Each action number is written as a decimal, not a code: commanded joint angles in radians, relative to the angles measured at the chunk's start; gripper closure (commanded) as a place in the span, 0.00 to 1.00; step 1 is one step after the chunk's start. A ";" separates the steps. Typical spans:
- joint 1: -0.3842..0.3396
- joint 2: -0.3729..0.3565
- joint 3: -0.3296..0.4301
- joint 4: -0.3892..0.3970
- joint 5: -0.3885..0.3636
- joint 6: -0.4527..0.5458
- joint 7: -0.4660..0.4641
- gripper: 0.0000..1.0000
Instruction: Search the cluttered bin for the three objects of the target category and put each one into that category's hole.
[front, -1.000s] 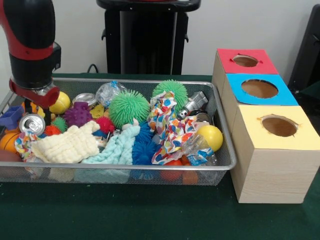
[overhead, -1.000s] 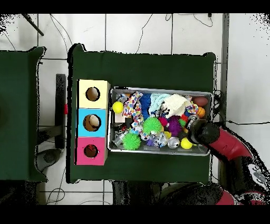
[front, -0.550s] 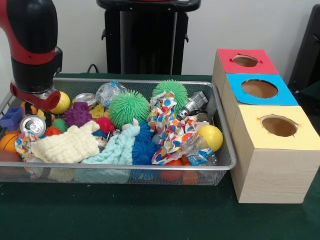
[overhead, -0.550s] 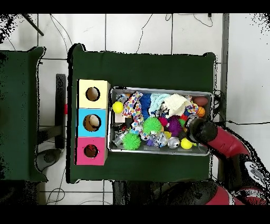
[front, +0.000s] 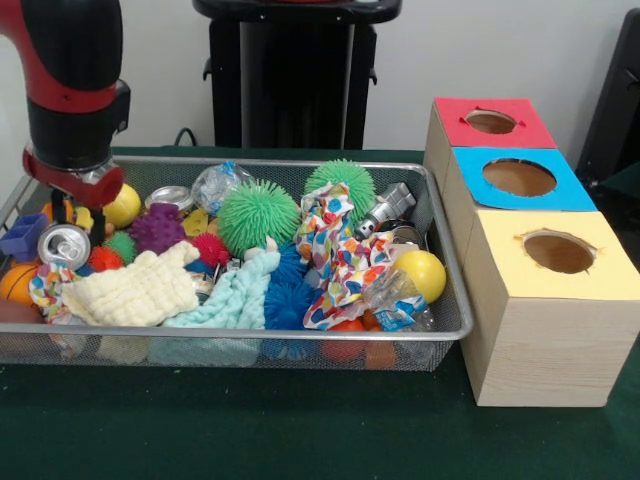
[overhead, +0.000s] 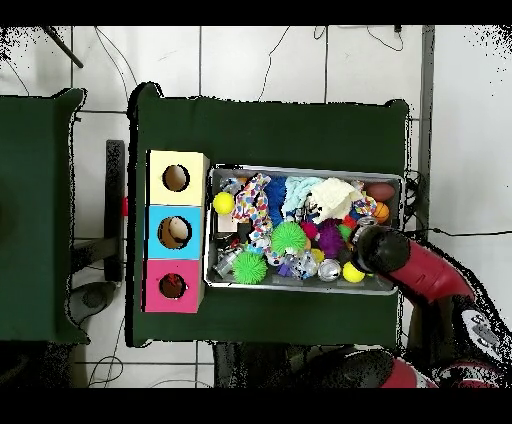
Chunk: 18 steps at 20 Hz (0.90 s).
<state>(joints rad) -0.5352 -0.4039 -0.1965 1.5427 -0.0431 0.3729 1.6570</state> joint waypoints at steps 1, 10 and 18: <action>0.123 -0.122 -0.056 0.139 0.083 0.152 0.296 0.00; 0.052 -0.049 -0.013 0.141 0.103 -0.006 0.216 0.00; -0.014 0.087 0.015 0.026 0.070 -0.152 0.172 0.00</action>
<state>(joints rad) -0.4885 -0.4513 -0.2533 1.6157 0.0212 0.3603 1.6611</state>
